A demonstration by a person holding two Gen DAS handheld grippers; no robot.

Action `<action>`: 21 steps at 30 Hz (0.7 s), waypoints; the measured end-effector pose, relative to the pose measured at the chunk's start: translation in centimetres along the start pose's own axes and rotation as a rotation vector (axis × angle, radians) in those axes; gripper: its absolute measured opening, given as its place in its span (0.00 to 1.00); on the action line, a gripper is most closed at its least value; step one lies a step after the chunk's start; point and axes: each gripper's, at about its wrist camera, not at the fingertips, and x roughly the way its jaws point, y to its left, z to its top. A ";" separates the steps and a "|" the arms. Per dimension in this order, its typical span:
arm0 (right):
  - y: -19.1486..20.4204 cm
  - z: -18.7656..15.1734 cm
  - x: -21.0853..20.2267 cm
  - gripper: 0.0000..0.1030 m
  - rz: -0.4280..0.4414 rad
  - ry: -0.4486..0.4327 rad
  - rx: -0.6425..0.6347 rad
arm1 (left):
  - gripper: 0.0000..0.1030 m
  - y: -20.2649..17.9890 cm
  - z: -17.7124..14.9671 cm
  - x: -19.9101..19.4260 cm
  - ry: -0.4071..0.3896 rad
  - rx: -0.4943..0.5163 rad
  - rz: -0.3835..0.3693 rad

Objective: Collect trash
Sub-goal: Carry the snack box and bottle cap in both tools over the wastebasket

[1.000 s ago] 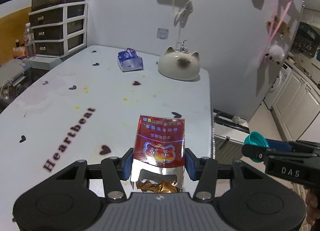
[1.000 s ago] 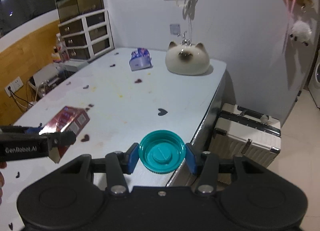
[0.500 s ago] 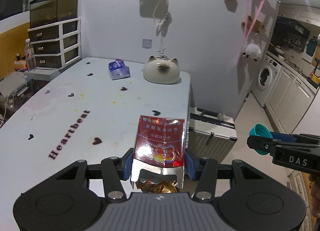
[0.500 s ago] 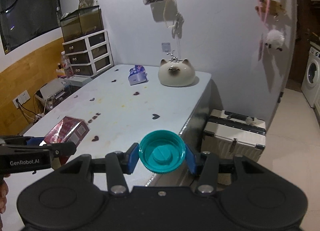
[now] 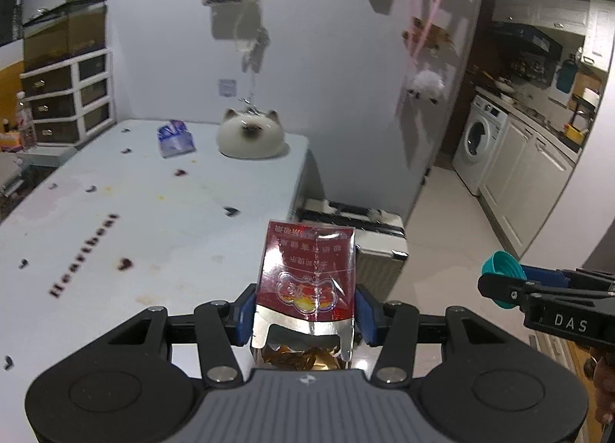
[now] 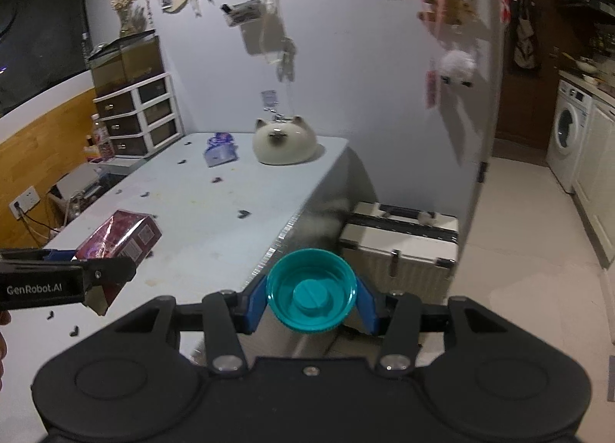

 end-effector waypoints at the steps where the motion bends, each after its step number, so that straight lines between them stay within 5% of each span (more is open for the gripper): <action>1: -0.8 -0.4 -0.2 0.48 -0.007 0.007 0.006 | 0.50 -0.6 -0.3 0.2 0.010 0.002 -0.007; 11: -7.5 -6.6 0.7 0.48 -0.056 0.133 0.089 | 0.50 -5.6 -5.6 5.4 0.192 0.012 -0.079; 21: -10.6 -13.5 6.7 0.49 -0.065 0.333 0.201 | 0.50 -6.4 -11.2 13.5 0.435 0.018 -0.108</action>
